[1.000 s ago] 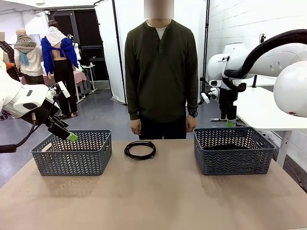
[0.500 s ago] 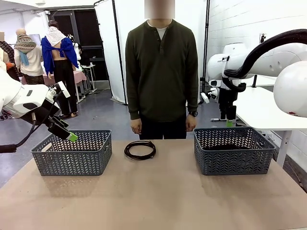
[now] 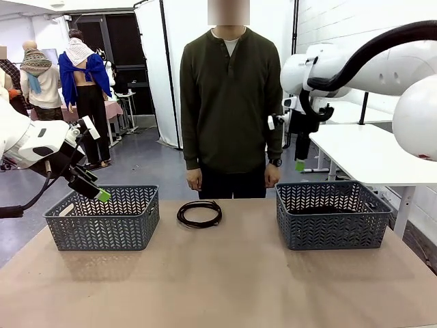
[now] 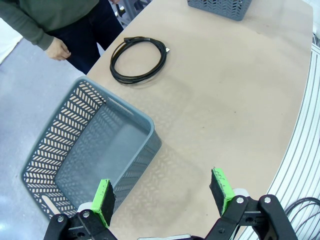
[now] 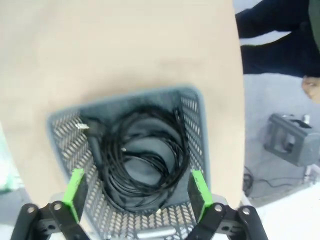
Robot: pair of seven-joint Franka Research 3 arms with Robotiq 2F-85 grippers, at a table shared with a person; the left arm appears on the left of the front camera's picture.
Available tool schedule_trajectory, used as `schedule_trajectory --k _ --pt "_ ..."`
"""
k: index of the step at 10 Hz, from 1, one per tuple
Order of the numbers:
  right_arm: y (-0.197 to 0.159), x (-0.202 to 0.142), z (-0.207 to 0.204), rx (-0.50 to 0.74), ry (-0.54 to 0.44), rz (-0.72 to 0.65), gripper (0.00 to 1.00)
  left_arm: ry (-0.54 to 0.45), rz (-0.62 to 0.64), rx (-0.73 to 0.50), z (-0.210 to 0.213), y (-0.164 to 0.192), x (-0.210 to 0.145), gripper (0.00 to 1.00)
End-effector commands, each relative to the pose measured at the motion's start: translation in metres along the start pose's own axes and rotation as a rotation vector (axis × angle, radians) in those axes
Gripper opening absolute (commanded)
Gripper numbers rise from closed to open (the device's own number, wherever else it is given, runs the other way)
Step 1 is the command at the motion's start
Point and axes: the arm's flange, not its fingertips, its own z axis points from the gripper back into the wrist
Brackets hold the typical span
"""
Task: Organize the cables according to human instructions.
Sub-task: Pick up a bundle of cables and place it in the basket indicated by the human.
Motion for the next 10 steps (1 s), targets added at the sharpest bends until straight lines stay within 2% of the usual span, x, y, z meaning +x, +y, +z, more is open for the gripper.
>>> schedule_trajectory --k 1,6,10 --pt "0.039 0.003 -0.007 -0.065 -0.089 -0.058 1.0 -0.009 -0.004 -0.011 -0.001 0.003 -0.002 1.0" --pt "0.121 0.024 -0.045 -0.114 -0.221 -0.08 1.0 -0.009 -0.004 -0.011 -0.001 0.003 -0.002 1.0" --pt "0.158 0.043 -0.083 -0.072 -0.283 -0.053 1.0 -0.009 -0.004 -0.011 -0.001 0.003 -0.002 1.0"
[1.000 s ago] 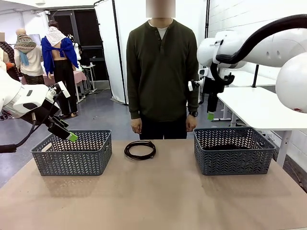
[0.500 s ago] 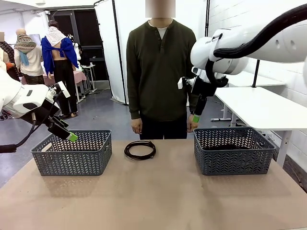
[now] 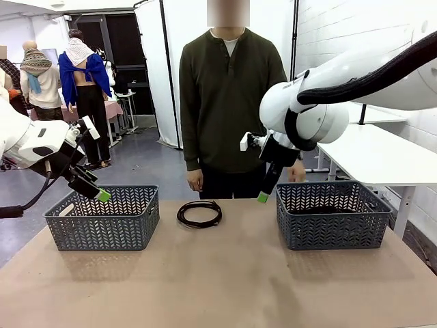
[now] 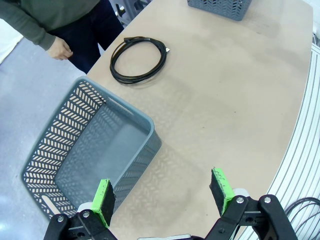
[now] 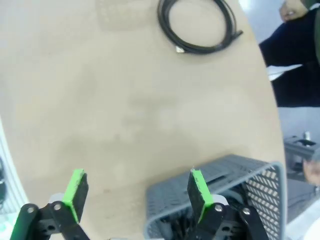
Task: Organize the cables according to human instructions.
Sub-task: Pick up a bundle of cables and place it in the basket indicated by the human.
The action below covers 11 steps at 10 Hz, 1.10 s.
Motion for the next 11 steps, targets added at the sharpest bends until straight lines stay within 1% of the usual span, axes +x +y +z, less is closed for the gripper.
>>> schedule_trajectory --k 1,3,4,11 --pt "0.0133 -0.0034 -0.0133 0.02 -0.043 0.026 1.0 -0.009 -0.004 -0.011 -0.0008 0.0026 -0.0021 1.0" --pt "0.0225 0.0024 -0.0217 0.032 -0.03 0.027 1.0 -0.009 -0.004 -0.011 -0.0008 0.0026 -0.0021 1.0" --pt "0.0149 0.0061 -0.0146 0.028 -0.002 0.011 1.0 -0.009 -0.004 -0.011 -0.0008 0.0026 -0.0021 1.0" --pt "0.0149 0.0061 -0.0146 0.028 -0.002 0.011 1.0 -0.009 -0.004 -0.011 -0.0008 0.0026 -0.0021 1.0"
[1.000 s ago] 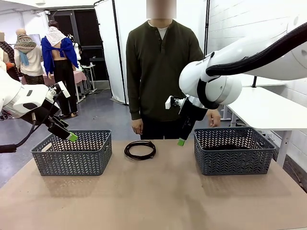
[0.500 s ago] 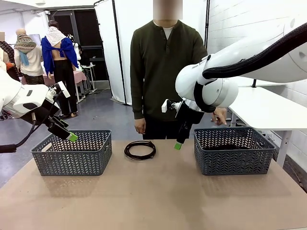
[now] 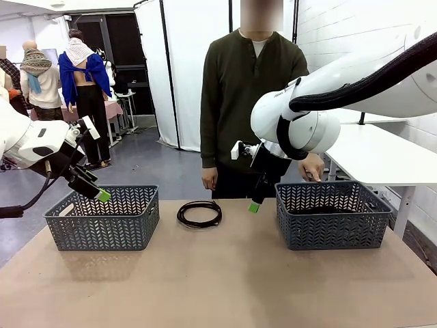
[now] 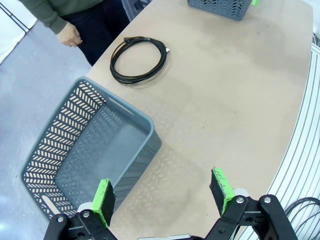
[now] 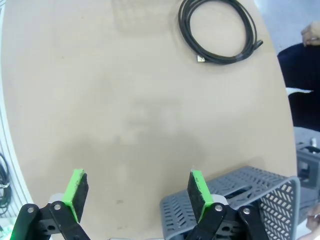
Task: Organize the cables according to human instructions.
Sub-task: Pick up a bundle of cables and place it in the basket indicated by the human.
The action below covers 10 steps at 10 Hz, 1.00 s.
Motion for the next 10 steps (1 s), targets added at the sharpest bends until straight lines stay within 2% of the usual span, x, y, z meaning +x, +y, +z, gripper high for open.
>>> schedule_trajectory --k 1,10 --pt "0.0001 -0.0003 -0.0001 0.0 0.0 0.0 1.0 -0.009 -0.004 -0.011 -0.0008 0.0025 -0.0021 1.0" --pt "0.0 0.0 0.0 0.0 0.0 0.0 1.0 -0.009 -0.004 -0.011 -0.0008 0.0025 -0.0021 1.0"
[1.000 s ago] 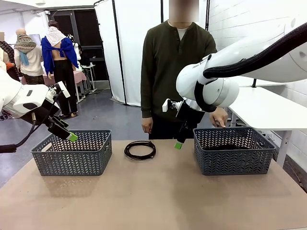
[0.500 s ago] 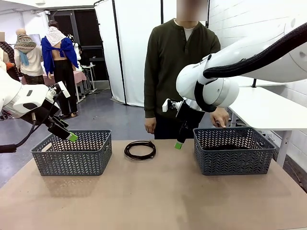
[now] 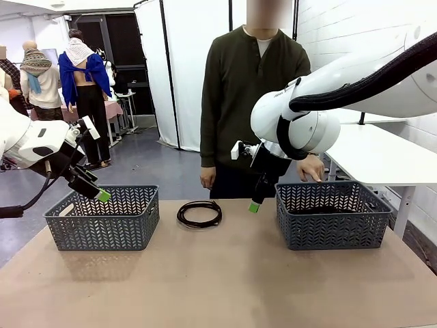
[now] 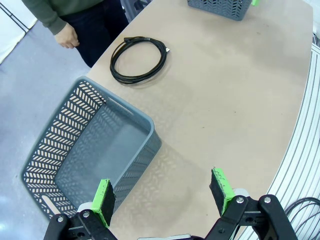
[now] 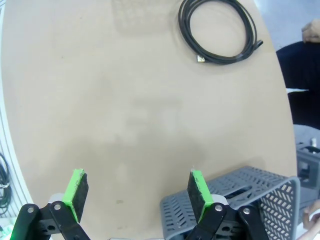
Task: Organize the cables according to human instructions.
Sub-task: Pick up a bundle of cables and place it in the basket indicated by the human.
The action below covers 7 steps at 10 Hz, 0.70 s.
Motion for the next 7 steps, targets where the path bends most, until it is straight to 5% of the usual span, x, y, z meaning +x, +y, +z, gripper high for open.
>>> schedule_trajectory --k 1,7 --pt "-0.006 0.012 -0.003 -0.003 0.013 -0.034 1.0 -0.009 -0.004 -0.011 -0.001 0.003 -0.002 1.0" --pt "-0.045 0.088 -0.032 -0.06 0.035 -0.264 1.0 -0.009 -0.004 -0.011 -0.001 0.003 -0.002 1.0"
